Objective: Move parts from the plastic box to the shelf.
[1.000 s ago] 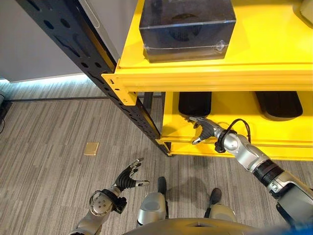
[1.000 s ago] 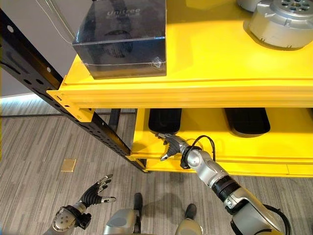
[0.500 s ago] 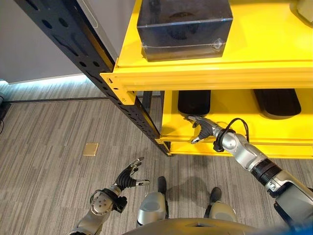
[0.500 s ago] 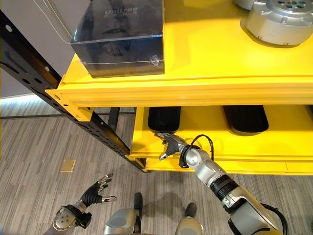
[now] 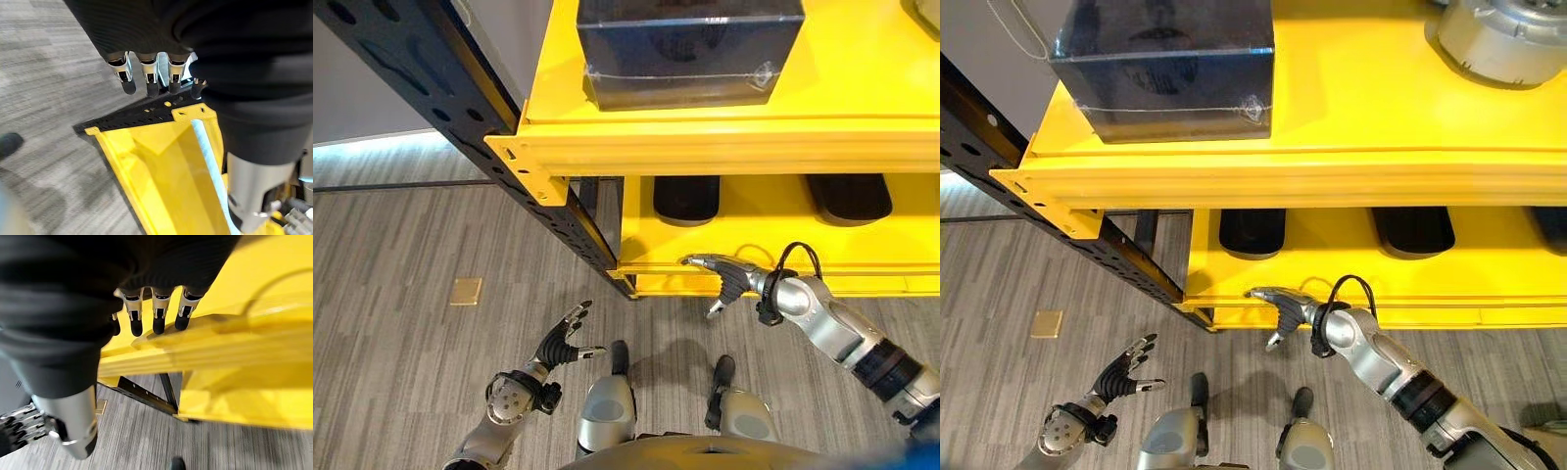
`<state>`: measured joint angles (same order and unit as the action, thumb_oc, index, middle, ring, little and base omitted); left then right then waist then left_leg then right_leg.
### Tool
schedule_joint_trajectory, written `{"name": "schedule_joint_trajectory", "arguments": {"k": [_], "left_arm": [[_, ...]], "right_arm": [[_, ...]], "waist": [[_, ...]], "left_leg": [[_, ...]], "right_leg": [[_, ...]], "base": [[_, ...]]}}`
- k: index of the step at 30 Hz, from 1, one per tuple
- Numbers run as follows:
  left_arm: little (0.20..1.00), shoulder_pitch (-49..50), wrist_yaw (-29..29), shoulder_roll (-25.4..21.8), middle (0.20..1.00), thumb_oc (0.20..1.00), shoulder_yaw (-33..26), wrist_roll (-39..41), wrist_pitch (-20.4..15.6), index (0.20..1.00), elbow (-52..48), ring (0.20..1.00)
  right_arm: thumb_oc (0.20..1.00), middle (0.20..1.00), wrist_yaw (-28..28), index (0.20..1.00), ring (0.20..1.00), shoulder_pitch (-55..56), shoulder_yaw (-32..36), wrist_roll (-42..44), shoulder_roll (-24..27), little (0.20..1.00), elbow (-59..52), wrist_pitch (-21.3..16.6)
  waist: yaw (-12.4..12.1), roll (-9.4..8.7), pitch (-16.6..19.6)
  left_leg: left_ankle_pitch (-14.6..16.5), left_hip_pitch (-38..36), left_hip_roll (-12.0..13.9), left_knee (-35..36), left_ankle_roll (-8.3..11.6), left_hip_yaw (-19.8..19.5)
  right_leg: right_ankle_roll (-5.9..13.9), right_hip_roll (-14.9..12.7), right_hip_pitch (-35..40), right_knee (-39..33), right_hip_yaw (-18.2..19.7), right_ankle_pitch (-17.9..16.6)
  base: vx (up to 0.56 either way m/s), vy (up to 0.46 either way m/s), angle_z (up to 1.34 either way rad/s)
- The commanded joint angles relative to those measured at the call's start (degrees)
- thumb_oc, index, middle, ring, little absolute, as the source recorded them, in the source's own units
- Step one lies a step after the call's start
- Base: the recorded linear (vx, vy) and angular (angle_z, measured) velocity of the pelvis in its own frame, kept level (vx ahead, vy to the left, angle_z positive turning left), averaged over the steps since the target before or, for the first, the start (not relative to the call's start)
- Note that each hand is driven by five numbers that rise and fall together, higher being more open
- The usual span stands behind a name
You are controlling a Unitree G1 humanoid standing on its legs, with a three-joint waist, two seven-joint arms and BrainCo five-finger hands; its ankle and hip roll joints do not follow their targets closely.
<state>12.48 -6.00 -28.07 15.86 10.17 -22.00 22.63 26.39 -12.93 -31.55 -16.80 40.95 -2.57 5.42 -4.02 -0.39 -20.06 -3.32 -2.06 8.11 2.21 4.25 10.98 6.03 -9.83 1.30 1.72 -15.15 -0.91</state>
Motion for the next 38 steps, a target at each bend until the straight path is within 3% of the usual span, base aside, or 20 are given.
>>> {"name": "schedule_joint_trajectory", "arguments": {"k": [1,3,7,9,13,20,27,38], "left_arm": [[1.0,1.3,-0.4,-2.2,1.0,1.0,-1.4,2.0,-2.7,1.0,-2.2,1.0],[1.0,1.6,-0.5,-2.1,1.0,1.0,-1.7,1.7,-2.1,1.0,-2.4,1.0],[1.0,1.8,-7.3,-1.2,1.0,1.0,-2.2,10.0,1.0,1.0,-2.7,1.0],[1.0,2.1,-10.0,-0.2,1.0,1.0,-2.7,12.5,3.7,1.0,-3.8,1.0],[1.0,2.9,-15.8,1.4,1.0,1.0,-3.1,21.1,5.4,1.0,-6.9,1.0],[1.0,5.5,-25.8,3.6,1.0,1.0,-5.3,33.1,9.2,1.0,-12.2,1.0],[1.0,5.9,-25.4,5.6,1.0,1.0,-6.2,37.7,10.4,1.0,-14.1,1.0],[1.0,5.5,-24.9,5.6,1.0,1.0,-7.7,37.6,10.4,1.0,-16.1,1.0]], "right_arm": [[1.0,1.0,6.4,1.0,1.0,4.1,-1.6,10.1,4.6,1.0,-0.8,2.2],[1.0,1.0,6.6,1.0,1.0,6.2,0.6,17.4,4.7,1.0,-2.4,1.6],[1.0,1.0,4.4,1.0,1.0,10.4,7.1,42.7,1.6,1.0,-3.8,-0.4],[1.0,1.0,4.2,1.0,1.0,11.9,10.5,46.1,-1.9,1.0,-1.6,-1.1],[1.0,1.0,-1.8,1.0,1.0,16.1,16.5,52.6,-9.1,1.0,2.2,-1.5],[1.0,1.0,-5.0,1.0,1.0,21.1,21.0,50.1,-15.0,1.0,5.6,-4.1],[1.0,1.0,-11.9,1.0,1.0,20.5,22.5,51.4,-16.2,1.0,8.8,-5.4],[1.0,1.0,-11.9,1.0,1.0,19.8,22.1,49.5,-15.0,1.0,8.5,-6.2]], "waist": [[0.8,-1.42,2.7],[1.1,-1.88,3.5],[2.4,-2.81,5.8],[3.0,-2.9,6.6],[4.5,-2.67,7.5],[5.8,-2.32,8.6],[5.7,-2.39,10.2],[5.2,-2.39,11.3]], "left_leg": [[-3.2,-0.1,2.4,-0.7,1.29,3.7],[-3.4,-0.8,2.6,0.1,1.4,4.2],[-3.5,-2.7,2.7,1.2,1.63,5.3],[-3.2,-3.5,2.7,1.4,1.54,6.0],[-2.6,-4.9,2.4,1.6,1.25,7.1],[-1.8,-6.7,2.1,2.1,0.67,7.5],[-1.8,-7.7,2.8,2.7,1.34,7.7],[-2.4,-8.0,4.2,2.6,2.34,7.9]], "right_leg": [[3.3,-2.7,-0.4,2.6,0.8,-2.2],[3.39,-2.6,0.4,1.6,0.7,-2.6],[4.02,-2.7,1.8,-0.9,0.6,-4.0],[4.34,-2.9,2.3,-1.9,0.7,-4.7],[4.63,-2.8,3.1,-3.0,1.0,-5.5],[4.13,-1.9,4.2,-4.1,1.6,-5.7],[3.23,-0.7,5.3,-6.4,0.4,-6.1],[1.69,0.7,6.0,-6.7,-1.4,-5.2]], "base": [[0.0,-0.034,-0.12],[0.01,-0.035,-0.11],[0.01,-0.033,-0.06],[-0.01,-0.024,-0.15],[-0.01,-0.016,-0.15],[0.0,-0.055,-0.07],[0.0,-0.089,-0.05],[-0.01,-0.032,-0.02]]}}
